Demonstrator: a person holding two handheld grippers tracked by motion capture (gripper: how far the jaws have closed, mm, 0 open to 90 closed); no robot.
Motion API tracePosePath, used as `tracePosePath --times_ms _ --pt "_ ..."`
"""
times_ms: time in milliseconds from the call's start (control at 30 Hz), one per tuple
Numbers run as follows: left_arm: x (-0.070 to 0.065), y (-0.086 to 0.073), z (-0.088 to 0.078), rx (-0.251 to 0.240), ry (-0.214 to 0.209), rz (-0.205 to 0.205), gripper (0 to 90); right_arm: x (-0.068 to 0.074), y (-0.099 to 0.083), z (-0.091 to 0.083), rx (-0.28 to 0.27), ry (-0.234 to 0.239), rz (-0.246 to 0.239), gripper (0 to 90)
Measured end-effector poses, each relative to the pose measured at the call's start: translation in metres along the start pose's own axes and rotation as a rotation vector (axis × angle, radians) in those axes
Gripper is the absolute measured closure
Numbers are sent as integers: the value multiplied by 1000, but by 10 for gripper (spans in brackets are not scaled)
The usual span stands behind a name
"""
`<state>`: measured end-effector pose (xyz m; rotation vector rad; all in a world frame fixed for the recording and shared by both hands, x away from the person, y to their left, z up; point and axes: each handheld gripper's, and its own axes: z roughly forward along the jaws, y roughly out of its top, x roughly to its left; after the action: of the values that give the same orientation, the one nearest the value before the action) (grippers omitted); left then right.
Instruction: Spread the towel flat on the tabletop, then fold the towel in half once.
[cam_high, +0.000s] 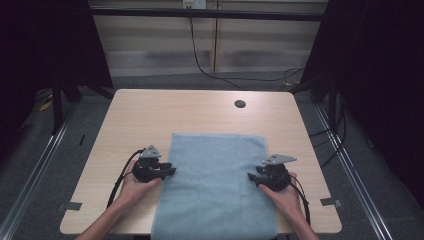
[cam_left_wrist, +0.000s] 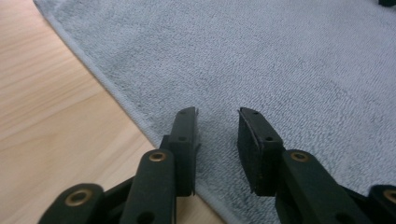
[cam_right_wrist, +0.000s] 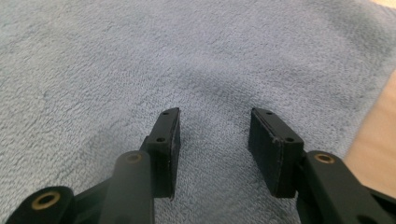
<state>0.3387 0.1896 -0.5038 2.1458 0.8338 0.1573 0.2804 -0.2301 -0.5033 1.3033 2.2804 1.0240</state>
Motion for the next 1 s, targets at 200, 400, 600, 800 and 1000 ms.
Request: tracePosePath --times_ms 200,400,600,800,1000 --pt "23 -5 -9 -25 26 -66 690 -1 26 32 -23 5 -15 536" --pt "25 -10 -12 -44 26 -72 674 -2 30 37 -31 21 -13 535" --pt "18 -12 -14 -35 20 -57 624 2 22 27 -10 56 -30 505" --pt "20 -5 -14 -47 -14 -82 555 -7 26 21 -56 70 10 481" --pt "35 13 -1 -59 18 -104 534 -22 36 25 -78 50 36 482"
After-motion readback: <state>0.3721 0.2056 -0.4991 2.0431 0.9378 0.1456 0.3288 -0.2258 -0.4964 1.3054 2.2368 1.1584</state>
